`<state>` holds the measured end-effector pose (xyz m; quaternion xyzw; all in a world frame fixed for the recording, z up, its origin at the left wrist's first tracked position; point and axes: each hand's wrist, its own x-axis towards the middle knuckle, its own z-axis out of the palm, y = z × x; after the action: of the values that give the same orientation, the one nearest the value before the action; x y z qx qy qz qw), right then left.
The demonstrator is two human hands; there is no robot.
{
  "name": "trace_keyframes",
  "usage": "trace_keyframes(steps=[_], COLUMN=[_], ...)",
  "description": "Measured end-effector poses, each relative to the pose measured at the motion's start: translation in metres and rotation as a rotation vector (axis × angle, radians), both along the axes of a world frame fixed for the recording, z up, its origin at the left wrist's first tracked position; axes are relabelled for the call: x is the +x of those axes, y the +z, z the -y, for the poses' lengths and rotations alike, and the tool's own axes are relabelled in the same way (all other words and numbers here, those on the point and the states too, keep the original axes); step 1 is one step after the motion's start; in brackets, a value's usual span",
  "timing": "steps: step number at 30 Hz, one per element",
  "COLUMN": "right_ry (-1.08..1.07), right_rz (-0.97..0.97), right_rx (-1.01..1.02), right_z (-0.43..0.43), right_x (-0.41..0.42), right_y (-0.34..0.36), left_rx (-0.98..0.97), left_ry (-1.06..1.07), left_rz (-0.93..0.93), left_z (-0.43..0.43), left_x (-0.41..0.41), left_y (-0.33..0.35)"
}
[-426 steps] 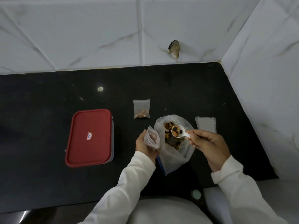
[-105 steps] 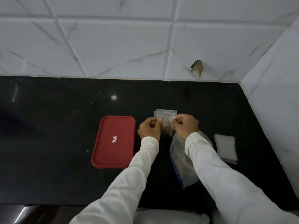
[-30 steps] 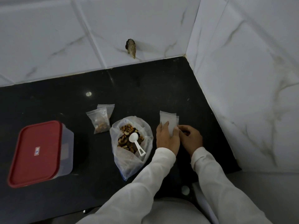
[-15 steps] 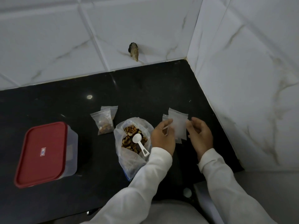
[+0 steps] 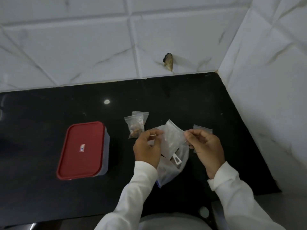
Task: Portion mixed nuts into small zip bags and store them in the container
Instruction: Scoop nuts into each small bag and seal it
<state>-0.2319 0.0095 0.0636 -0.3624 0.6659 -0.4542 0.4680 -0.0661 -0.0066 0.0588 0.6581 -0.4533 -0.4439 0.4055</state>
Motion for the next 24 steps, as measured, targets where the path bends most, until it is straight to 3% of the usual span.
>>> trace_keyframes(steps=[2, 3, 7, 10, 18, 24], right_ry=[0.033, 0.069, 0.224, 0.263, 0.283, 0.149], right_rz=[-0.06, -0.097, -0.26, -0.326, -0.334, -0.144], right_rx=[-0.039, -0.071, -0.166, -0.213, -0.285, -0.161], right_z=[-0.001, -0.002, -0.003, -0.003, -0.007, -0.007], right_x=[0.021, 0.032, 0.074, 0.095, 0.134, 0.153], right_y=[0.003, 0.004, 0.0, -0.004, 0.003, 0.002], left_rx=[-0.044, -0.039, 0.109, 0.135, 0.072, 0.09], left_ry=[-0.001, -0.002, 0.031, 0.063, 0.035, 0.02], left_rz=[0.159, 0.132, -0.213, -0.297, -0.391, -0.419], left_z=[-0.003, -0.004, -0.003, 0.0, 0.006, 0.006], left_x=[0.019, 0.026, 0.047, 0.062, 0.098, 0.11], left_y=[-0.002, -0.002, 0.001, -0.003, 0.002, -0.007])
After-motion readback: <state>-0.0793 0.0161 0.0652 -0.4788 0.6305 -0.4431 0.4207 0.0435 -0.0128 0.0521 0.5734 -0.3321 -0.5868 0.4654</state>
